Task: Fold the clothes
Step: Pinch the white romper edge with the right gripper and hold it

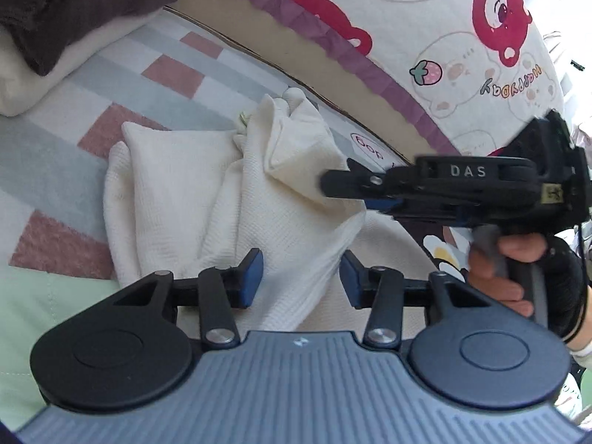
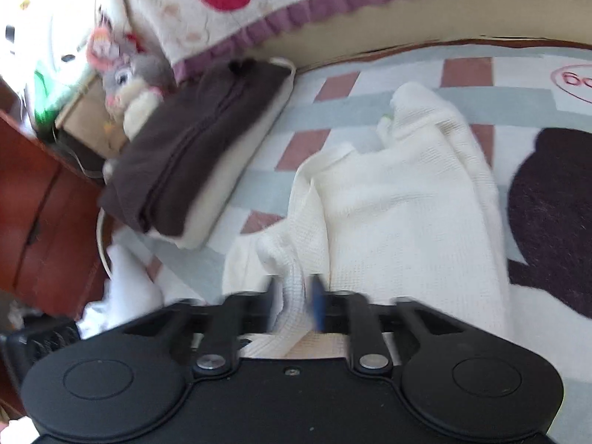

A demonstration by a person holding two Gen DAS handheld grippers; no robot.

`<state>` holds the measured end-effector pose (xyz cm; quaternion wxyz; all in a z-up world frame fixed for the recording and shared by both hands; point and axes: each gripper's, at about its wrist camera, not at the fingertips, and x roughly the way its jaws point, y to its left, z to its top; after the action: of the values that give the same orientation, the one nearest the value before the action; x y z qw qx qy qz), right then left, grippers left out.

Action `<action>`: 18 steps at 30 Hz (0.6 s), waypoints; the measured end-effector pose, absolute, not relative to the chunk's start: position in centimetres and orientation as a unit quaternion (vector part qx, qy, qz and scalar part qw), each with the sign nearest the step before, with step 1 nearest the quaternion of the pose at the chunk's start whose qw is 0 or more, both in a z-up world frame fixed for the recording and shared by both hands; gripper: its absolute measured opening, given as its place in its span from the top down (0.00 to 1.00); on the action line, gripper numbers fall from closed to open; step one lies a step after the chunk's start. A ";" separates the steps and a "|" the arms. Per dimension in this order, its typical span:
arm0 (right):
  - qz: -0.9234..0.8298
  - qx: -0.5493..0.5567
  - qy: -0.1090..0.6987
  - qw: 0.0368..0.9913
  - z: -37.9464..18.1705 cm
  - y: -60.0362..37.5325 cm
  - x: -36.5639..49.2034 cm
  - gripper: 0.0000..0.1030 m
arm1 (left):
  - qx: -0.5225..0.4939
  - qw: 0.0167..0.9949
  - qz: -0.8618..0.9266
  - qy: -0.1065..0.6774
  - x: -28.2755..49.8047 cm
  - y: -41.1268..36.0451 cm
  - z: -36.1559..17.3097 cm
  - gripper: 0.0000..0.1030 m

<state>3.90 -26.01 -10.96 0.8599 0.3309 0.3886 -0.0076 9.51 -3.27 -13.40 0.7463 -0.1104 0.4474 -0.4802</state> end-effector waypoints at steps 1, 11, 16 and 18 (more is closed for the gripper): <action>-0.005 0.313 0.395 0.864 -11.2 -25.7 4.6 0.35 | -0.111 0.746 -0.481 0.447 9.5 -3.3 -13.4 0.58; 0.036 0.256 0.273 0.926 -2.5 -27.6 -1.3 0.92 | -0.177 0.765 -0.471 0.402 11.6 -0.4 -9.9 0.54; 0.034 0.243 0.255 0.935 0.7 -28.9 -4.1 0.92 | -0.096 0.775 -0.451 0.432 14.5 -4.0 -10.2 0.56; 0.028 0.248 0.258 0.933 0.2 -29.5 -4.1 0.92 | -0.081 0.756 -0.471 0.447 15.4 -6.0 -10.8 0.56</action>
<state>-4.14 -29.50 0.21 0.9333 0.2483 0.2580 0.0279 15.43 -5.96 -10.76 0.7561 -0.0811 0.4467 -0.4713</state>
